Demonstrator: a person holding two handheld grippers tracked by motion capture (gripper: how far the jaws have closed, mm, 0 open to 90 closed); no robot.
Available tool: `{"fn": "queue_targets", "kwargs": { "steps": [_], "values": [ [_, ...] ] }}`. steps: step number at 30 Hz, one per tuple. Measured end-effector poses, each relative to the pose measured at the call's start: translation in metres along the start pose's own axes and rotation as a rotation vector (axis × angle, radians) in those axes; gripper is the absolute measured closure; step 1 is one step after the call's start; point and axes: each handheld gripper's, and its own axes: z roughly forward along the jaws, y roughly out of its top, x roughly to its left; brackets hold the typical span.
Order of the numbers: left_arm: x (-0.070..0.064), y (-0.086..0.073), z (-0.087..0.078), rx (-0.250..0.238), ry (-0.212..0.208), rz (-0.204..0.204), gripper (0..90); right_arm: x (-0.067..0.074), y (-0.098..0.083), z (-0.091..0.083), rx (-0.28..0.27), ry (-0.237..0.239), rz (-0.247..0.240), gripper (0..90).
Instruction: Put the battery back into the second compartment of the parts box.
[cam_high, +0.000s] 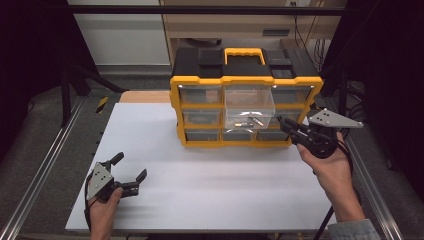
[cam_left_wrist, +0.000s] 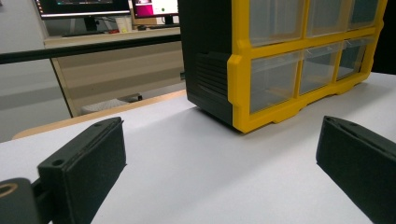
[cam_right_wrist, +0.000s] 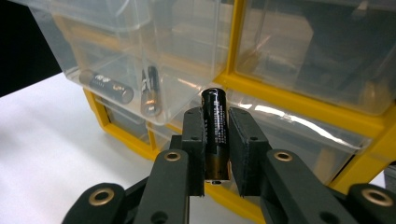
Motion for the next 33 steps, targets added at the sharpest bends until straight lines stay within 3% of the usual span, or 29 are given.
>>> {"fn": "queue_targets", "kwargs": {
  "steps": [15, 25, 33],
  "values": [
    [0.0, 0.0, 0.0, 0.002, -0.001, 0.002, 1.1, -0.003, 0.025, -0.012, -0.046, -0.017, -0.018, 76.9],
    [-0.001, 0.0, 0.001, 0.004, -0.003, 0.004, 1.1, 0.003, 0.052, -0.018, -0.072, -0.02, -0.051, 76.9],
    [-0.001, 0.0, 0.001, 0.004, -0.003, 0.002, 1.1, 0.011, 0.067, -0.012, -0.077, -0.007, -0.073, 76.9]
  ]
}}
